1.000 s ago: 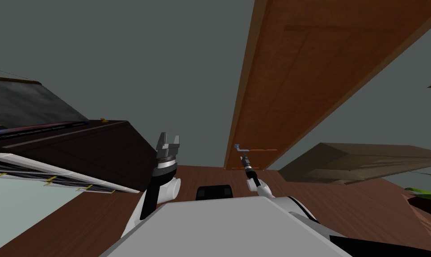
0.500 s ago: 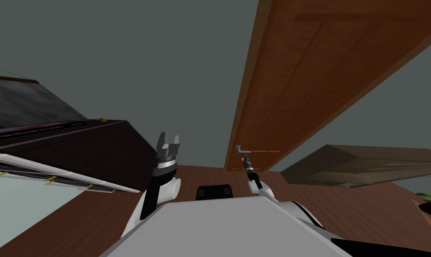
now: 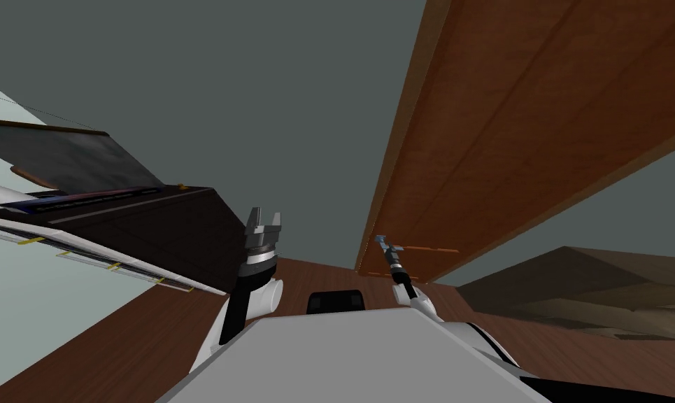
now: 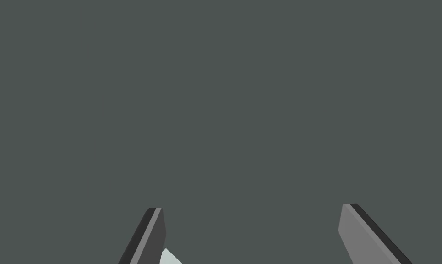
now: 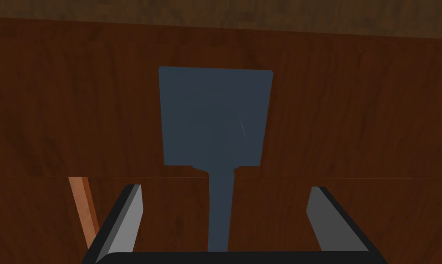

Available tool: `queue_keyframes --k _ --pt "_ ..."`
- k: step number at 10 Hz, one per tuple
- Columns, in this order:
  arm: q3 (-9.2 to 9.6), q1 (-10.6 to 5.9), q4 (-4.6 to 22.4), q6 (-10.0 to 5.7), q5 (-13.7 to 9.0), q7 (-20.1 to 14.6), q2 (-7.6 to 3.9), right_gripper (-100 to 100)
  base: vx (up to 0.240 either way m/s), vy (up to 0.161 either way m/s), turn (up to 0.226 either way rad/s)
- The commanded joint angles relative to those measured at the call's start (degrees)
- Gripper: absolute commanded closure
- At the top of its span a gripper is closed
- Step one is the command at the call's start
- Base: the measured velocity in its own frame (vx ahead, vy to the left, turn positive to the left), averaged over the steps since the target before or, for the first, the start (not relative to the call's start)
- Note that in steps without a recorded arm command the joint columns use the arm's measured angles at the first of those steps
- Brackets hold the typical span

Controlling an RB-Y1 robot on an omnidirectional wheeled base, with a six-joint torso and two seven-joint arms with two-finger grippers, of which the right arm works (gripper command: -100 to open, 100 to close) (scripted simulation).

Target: Pull the door open

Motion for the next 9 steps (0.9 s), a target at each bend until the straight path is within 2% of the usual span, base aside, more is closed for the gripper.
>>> queue_keyframes --k 1,2,7,9 --pt "0.00 0.00 0.00 0.00 0.00 0.00 0.00 -100 0.044 -0.005 -0.009" --pt "0.00 0.00 0.00 0.00 0.00 0.00 0.00 100 0.002 -0.002 0.011" --pt "0.00 0.00 0.00 0.00 0.00 0.00 0.00 100 -0.010 0.001 0.000" --pt "0.06 -0.16 0.60 -0.12 0.01 -0.20 -0.17 100 -0.164 -0.047 0.136"
